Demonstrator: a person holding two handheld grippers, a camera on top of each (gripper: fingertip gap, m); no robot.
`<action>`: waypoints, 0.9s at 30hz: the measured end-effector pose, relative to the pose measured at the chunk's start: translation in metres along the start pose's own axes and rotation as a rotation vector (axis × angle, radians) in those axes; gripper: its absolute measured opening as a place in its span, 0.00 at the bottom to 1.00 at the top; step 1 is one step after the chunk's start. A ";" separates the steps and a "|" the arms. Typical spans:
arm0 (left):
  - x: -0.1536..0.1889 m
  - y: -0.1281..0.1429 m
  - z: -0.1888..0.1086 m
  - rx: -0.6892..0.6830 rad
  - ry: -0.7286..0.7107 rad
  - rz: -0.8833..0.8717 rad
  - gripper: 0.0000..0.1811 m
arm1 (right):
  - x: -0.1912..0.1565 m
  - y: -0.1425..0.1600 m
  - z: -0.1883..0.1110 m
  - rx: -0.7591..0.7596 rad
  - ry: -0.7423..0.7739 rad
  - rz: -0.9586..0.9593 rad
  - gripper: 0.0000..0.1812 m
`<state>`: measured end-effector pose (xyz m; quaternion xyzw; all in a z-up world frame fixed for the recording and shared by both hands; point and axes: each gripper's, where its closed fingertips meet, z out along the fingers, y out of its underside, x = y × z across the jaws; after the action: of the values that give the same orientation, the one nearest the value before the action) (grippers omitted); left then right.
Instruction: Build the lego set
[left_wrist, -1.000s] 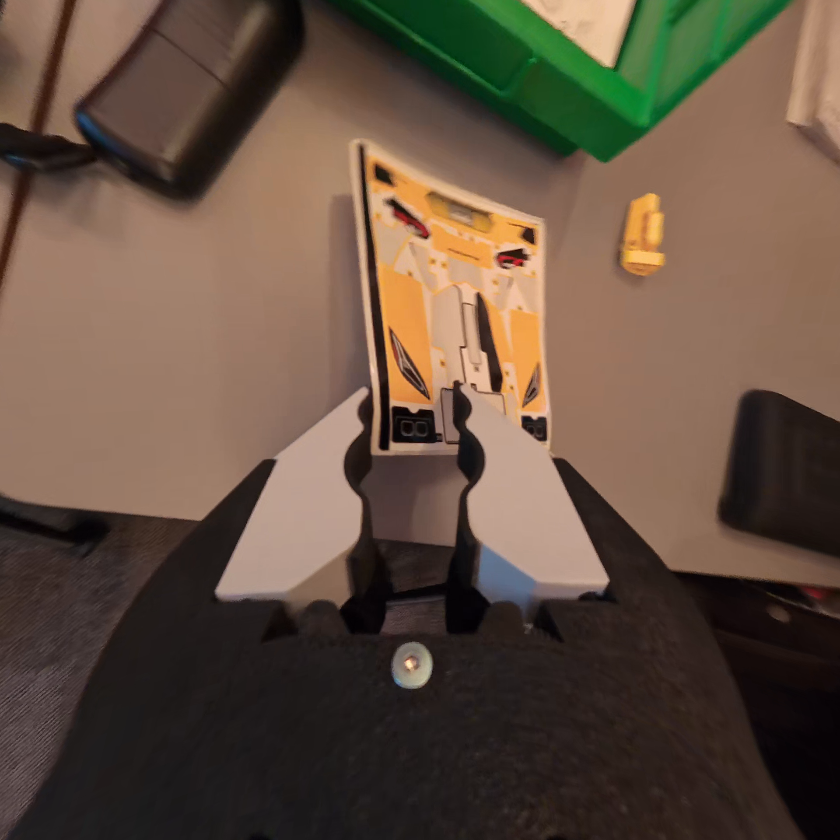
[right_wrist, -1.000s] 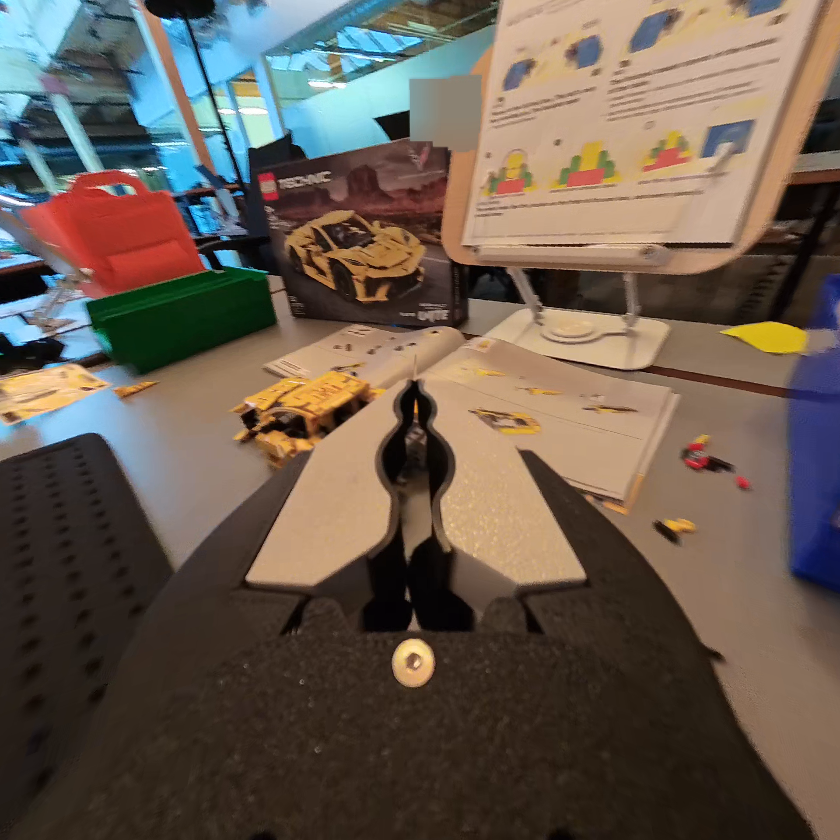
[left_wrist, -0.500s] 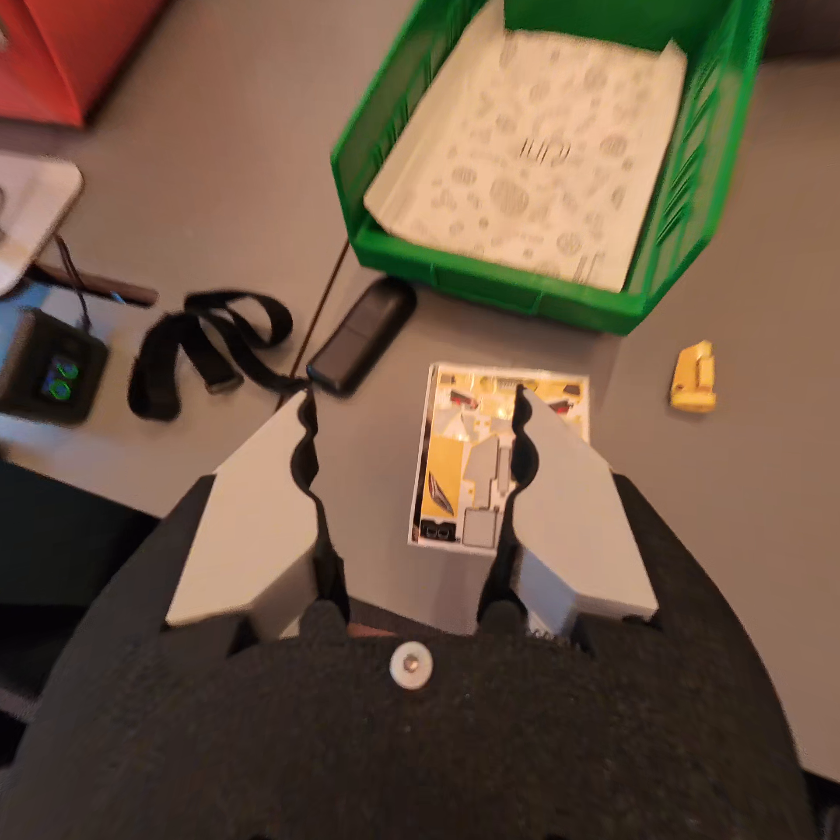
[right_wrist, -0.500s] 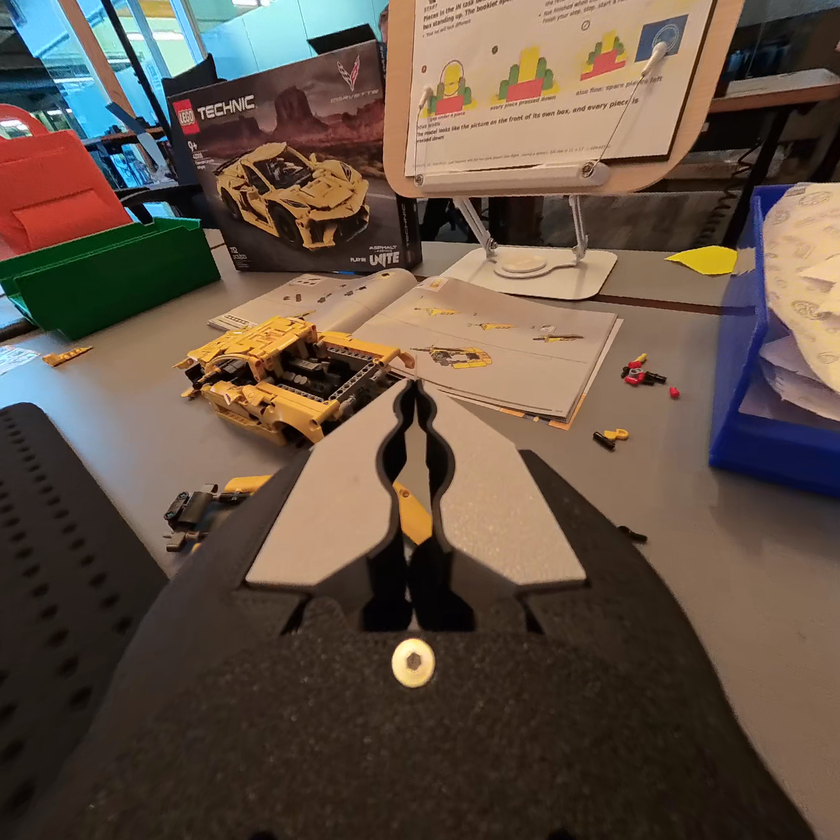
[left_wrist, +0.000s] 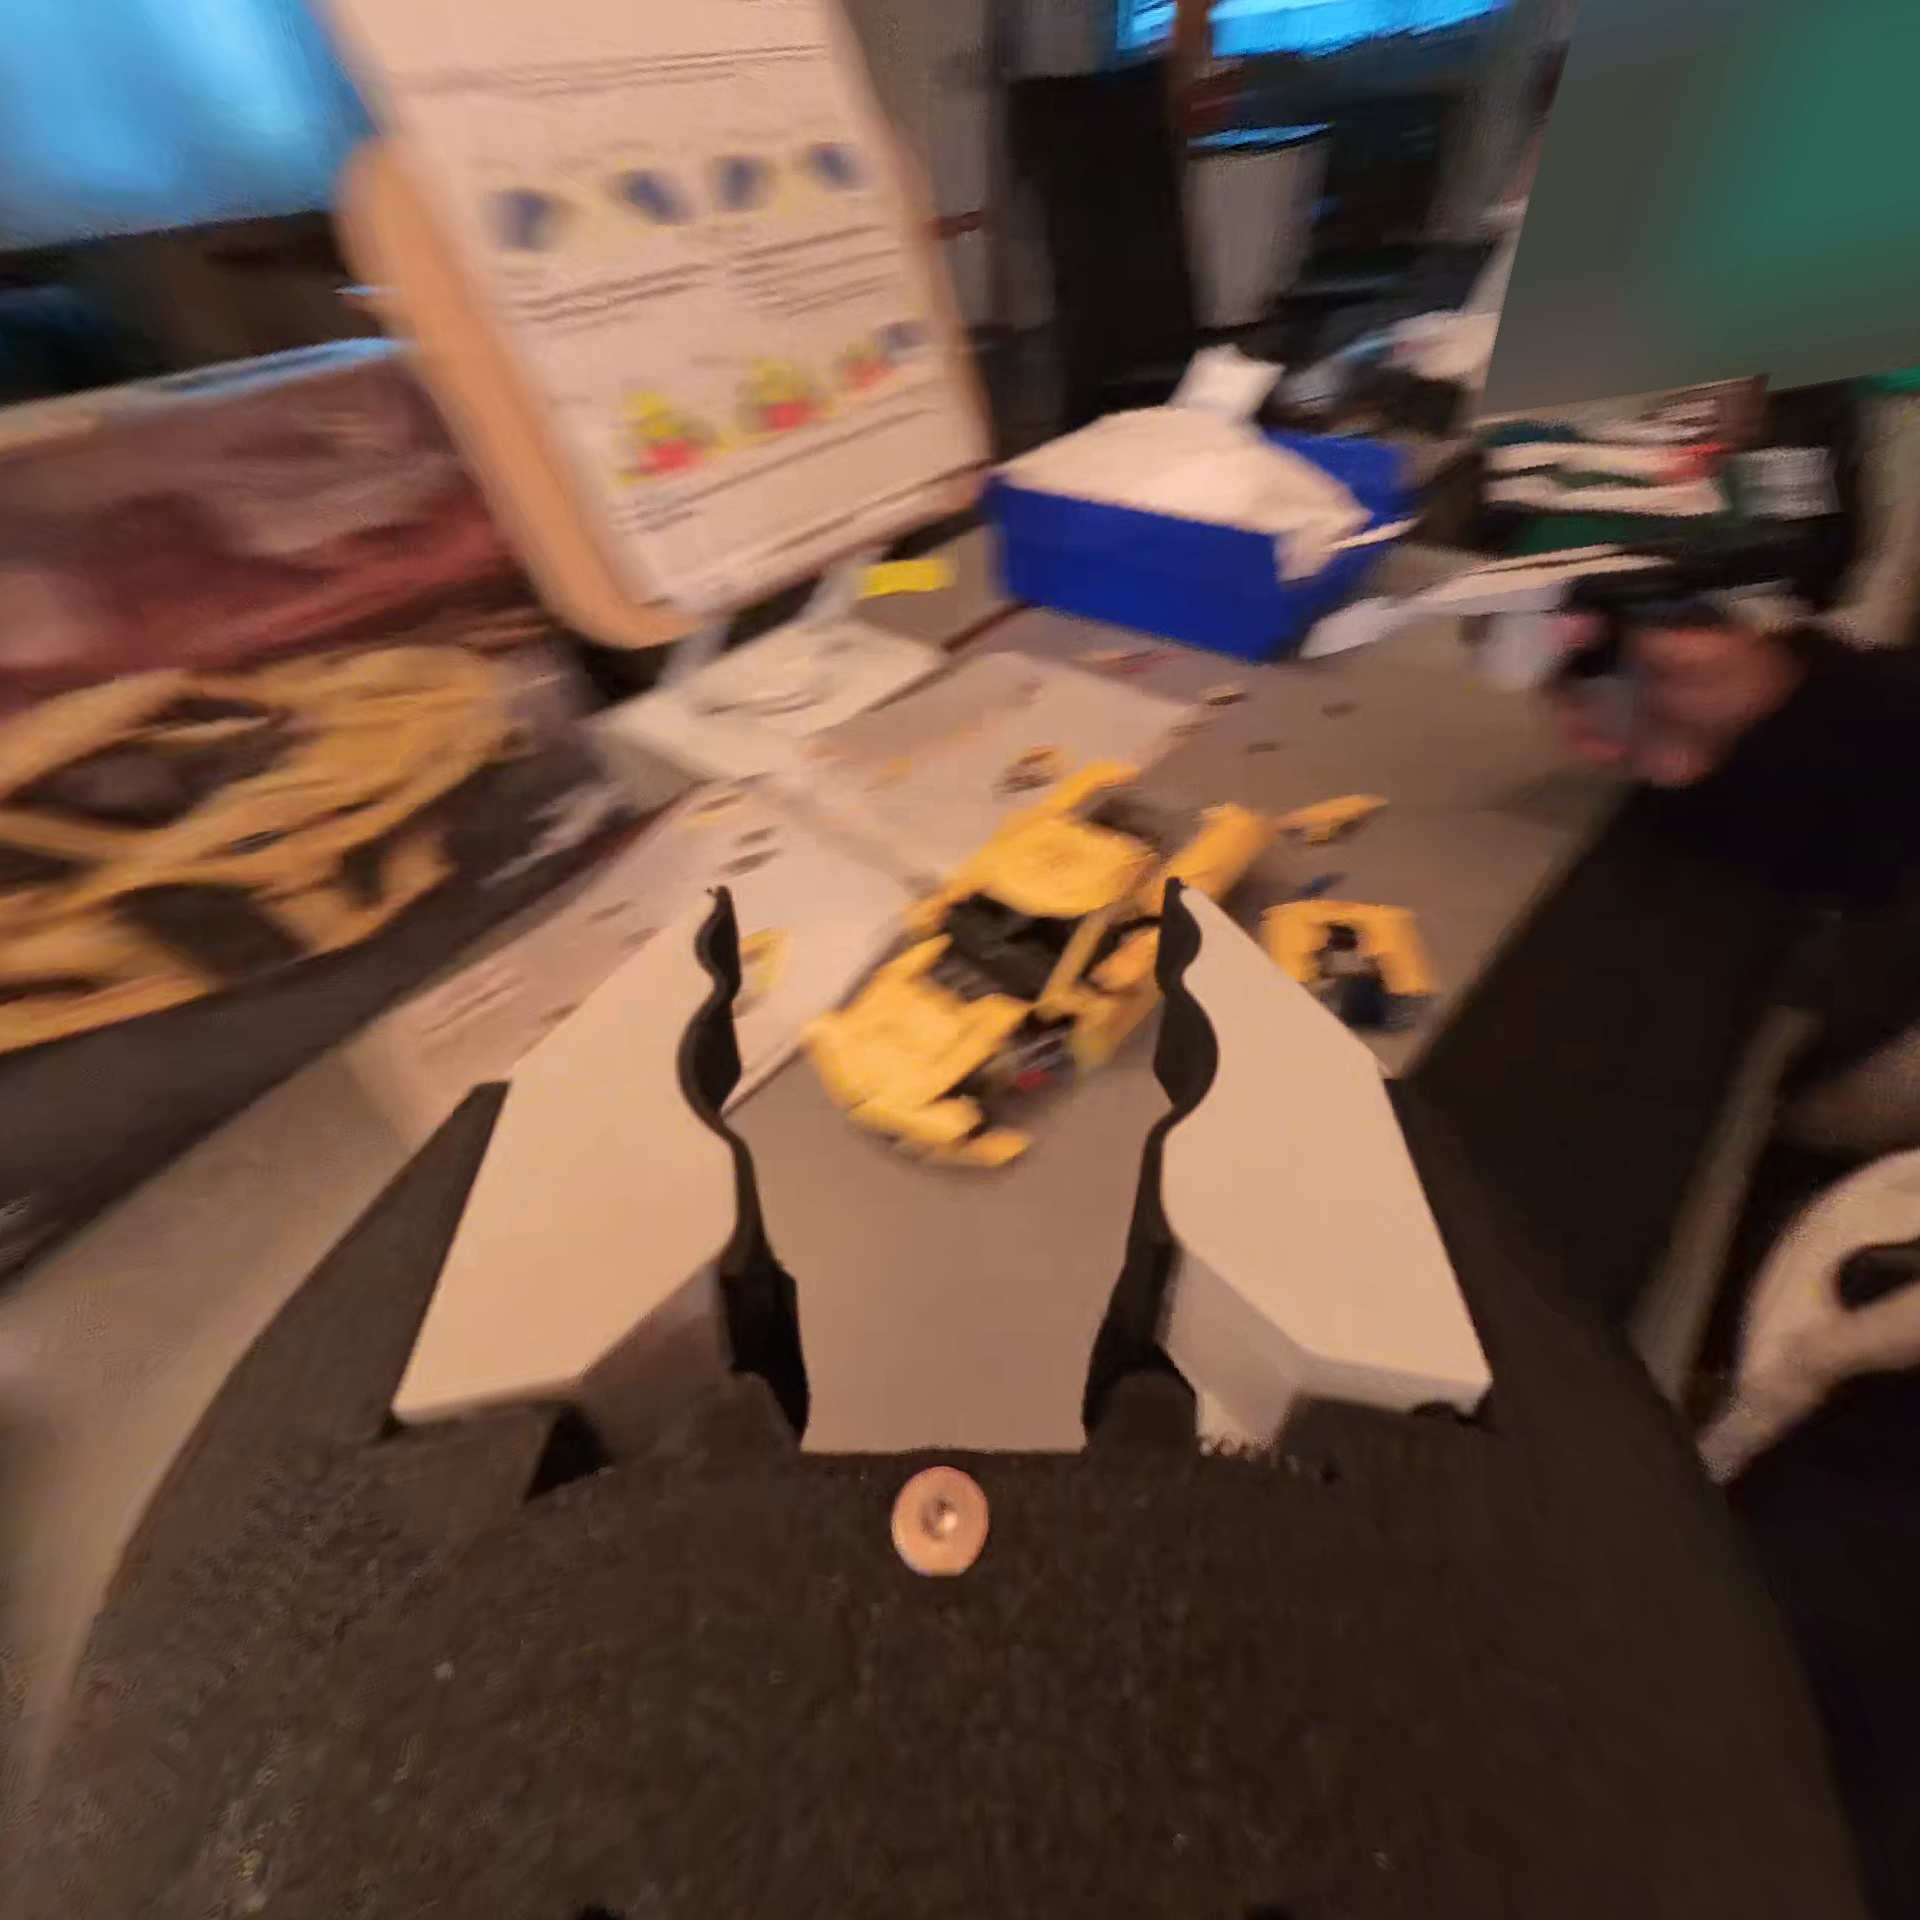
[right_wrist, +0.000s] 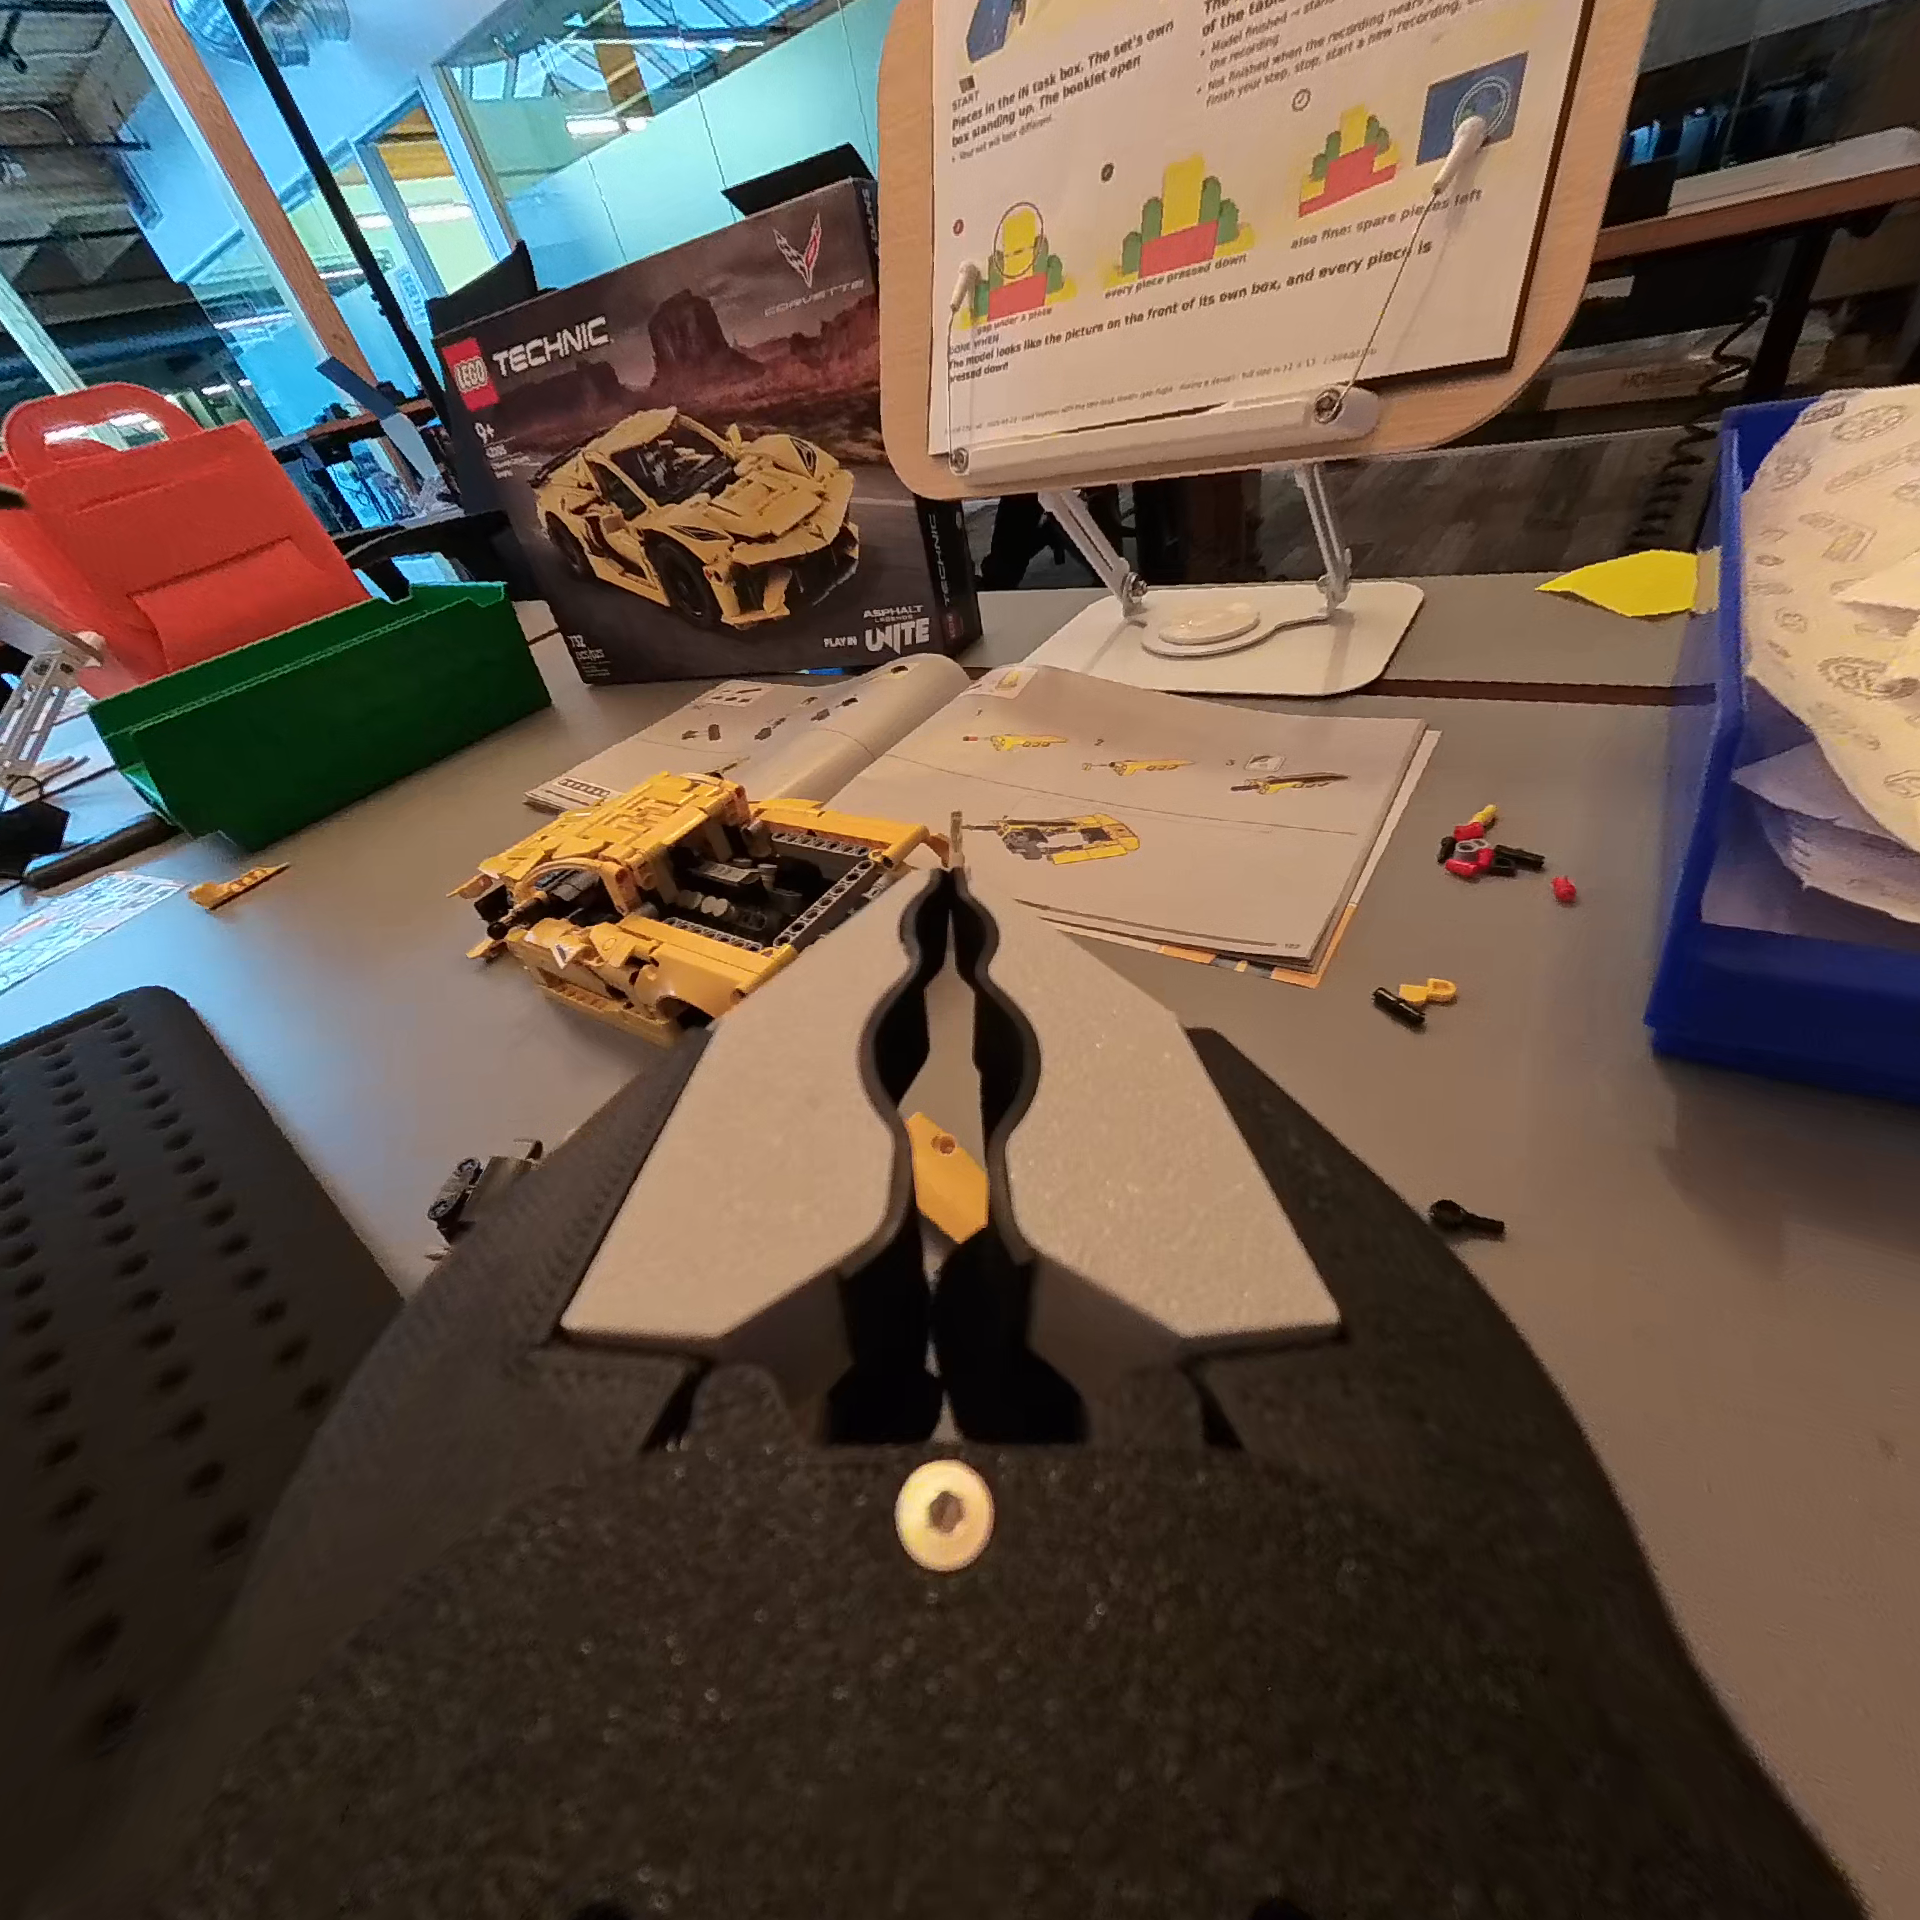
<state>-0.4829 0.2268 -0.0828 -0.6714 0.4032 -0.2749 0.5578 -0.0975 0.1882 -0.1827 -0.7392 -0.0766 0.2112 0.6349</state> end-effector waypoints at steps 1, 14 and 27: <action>0.030 0.000 0.027 0.014 0.110 -0.015 0.44 | 0.000 -0.001 -0.001 0.005 -0.001 0.004 0.00; 0.239 0.075 0.246 -0.414 0.596 0.146 0.37 | 0.006 -0.012 -0.014 0.081 -0.022 0.095 0.00; 0.247 0.113 0.292 -0.626 0.482 0.032 0.37 | 0.016 -0.015 -0.020 0.111 -0.037 0.185 0.00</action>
<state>-0.1409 0.1657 -0.2784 -0.7188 0.5973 -0.2799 0.2197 -0.0729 0.1790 -0.1691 -0.7029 -0.0082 0.2864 0.6510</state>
